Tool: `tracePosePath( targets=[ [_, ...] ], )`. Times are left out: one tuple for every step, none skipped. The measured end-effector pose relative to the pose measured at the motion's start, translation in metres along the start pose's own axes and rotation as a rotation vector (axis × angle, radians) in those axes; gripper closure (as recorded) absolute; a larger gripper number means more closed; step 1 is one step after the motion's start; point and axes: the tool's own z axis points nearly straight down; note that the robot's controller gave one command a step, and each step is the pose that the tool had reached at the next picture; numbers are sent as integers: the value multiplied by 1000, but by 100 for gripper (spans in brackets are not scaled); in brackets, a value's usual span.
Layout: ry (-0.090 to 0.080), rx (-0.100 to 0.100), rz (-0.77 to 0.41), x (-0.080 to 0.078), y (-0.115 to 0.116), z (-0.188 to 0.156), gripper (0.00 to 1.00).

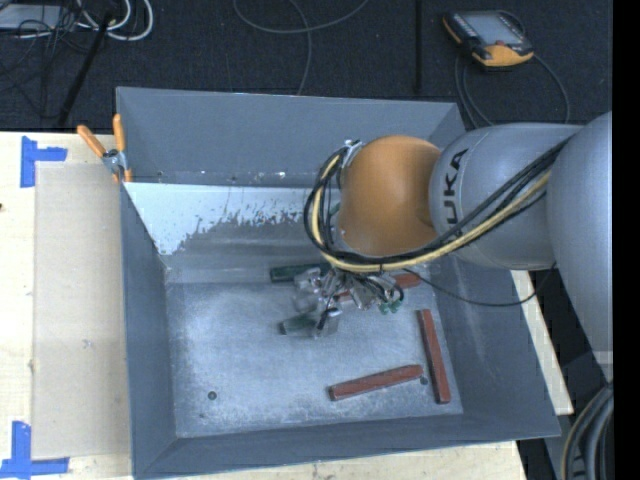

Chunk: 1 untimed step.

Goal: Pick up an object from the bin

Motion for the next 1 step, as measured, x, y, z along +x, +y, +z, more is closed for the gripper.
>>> tracePosePath(
  targets=[
    [-6, 2, 1, -2, 0, -12, 100]
  ],
)
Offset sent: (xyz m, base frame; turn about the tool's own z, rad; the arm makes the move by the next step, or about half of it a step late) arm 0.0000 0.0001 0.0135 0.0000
